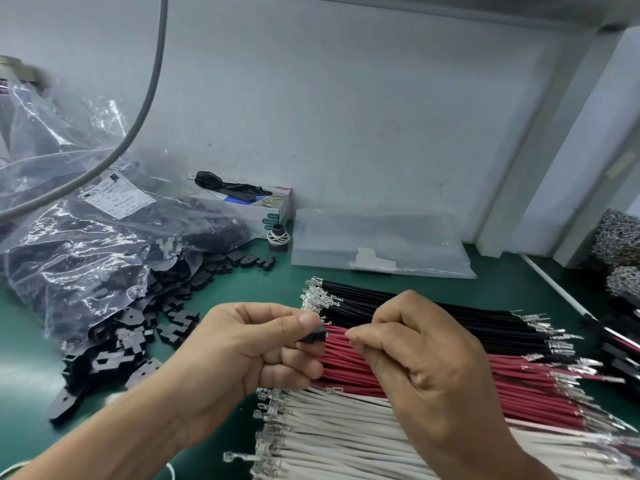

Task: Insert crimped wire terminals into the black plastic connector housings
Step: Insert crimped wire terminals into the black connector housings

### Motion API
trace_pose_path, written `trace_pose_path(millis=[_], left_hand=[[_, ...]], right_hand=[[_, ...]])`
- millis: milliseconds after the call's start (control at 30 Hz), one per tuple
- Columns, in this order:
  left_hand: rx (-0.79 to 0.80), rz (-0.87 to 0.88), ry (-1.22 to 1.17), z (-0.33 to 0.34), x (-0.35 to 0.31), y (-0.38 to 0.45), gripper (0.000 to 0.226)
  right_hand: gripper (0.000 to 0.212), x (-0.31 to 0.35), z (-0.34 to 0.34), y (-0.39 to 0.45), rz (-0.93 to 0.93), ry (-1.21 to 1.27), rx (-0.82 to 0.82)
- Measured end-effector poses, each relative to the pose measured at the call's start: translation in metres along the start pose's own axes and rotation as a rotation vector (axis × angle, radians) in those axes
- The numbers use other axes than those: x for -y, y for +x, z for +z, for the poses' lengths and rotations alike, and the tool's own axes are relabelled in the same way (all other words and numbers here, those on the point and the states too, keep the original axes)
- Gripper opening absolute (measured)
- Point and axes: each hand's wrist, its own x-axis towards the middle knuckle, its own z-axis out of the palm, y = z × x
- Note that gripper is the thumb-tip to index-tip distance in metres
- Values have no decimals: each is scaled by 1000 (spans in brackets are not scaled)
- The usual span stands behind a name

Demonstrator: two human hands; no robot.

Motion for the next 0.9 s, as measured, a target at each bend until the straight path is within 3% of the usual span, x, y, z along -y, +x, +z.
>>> trace_pose_path(millis=[100, 233, 300, 400, 600, 733, 900], left_hand=[[-45, 48, 38, 4, 0, -1, 50], [-77, 308, 390, 7, -1, -3, 39], [-90, 336, 491, 7, 0, -3, 29], [-96, 302, 466, 7, 1, -3, 27], [-87, 309, 341, 8, 0, -6, 28], [-75, 372, 375, 9, -2, -6, 26], [-142, 382, 425, 10, 2, -2, 29]], right_hand=[[15, 2, 3, -1, 35, 9, 12], [13, -1, 0, -2, 132, 31, 43], [12, -1, -1, -2, 132, 44, 80], [12, 0, -1, -3, 135, 3, 145], [9, 5, 3, -1, 37, -8, 122], [10, 5, -1, 2, 33, 4, 137], [5, 5, -22, 9, -7, -160, 165]])
